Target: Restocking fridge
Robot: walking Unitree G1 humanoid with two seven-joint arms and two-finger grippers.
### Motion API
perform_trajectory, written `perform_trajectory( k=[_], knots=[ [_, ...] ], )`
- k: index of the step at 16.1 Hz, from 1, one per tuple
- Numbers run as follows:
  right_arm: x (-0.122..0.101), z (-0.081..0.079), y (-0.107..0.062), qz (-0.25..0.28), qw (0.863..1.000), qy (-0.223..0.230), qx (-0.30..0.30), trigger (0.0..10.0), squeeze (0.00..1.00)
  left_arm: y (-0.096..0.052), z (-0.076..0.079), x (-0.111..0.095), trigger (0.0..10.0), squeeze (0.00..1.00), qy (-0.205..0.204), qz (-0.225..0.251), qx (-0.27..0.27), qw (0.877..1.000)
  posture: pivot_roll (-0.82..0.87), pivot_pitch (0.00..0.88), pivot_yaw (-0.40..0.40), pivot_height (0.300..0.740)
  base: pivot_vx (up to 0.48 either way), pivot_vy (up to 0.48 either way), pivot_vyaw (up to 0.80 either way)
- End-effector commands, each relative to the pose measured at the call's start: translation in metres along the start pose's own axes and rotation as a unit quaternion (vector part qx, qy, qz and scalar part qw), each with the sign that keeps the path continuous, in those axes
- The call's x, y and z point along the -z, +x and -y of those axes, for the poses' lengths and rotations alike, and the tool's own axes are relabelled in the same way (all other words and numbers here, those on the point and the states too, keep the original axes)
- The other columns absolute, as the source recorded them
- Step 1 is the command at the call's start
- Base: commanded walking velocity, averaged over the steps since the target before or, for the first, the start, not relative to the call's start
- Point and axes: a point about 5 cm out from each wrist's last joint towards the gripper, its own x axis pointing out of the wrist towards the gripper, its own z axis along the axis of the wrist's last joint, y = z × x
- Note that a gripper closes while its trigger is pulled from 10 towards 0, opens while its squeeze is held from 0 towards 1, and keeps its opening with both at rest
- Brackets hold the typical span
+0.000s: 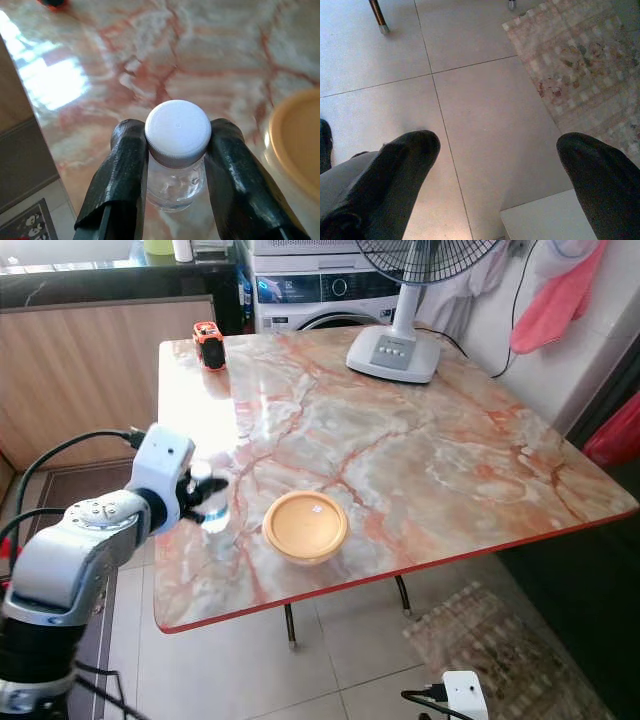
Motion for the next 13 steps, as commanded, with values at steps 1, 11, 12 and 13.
perform_trajectory(
  k=[1, 11, 12, 13],
  knots=[
    [0.0, 0.003, -0.001, -0.003, 1.0, -0.005, 0.002, 10.0, 0.0, 0.0, -0.004, -0.006, 4.5, 0.0, -0.014, 0.014, -0.004, 1.0, 0.11, 0.0, -0.087, 0.74, 0.0, 0.0, 0.0],
    [0.0, 0.002, 0.0, 0.001, 1.0, 0.006, 0.003, 10.0, 0.0, -0.006, -0.016, -0.022, 10.0, 0.0, 0.073, 0.207, -0.135, 0.966, 0.1, 0.0, -0.069, 0.74, 0.0, 0.0, 0.0],
    [0.0, 0.001, 0.0, 0.006, 1.0, 0.02, 0.001, 10.0, 0.0, -0.008, -0.011, -0.014, 10.0, 0.0, 0.125, 0.238, -0.161, 0.95, 0.1, 0.0, -0.059, 0.74, 0.0, 0.0, 0.0],
    [0.0, 0.0, 0.0, 0.011, 0.999, 0.032, -0.001, 10.0, 0.0, -0.01, -0.01, -0.007, 10.0, 0.0, 0.127, 0.254, -0.181, 0.942, 0.09, 0.0, -0.052, 0.74, 0.0, 0.0, 0.0]
  ],
)
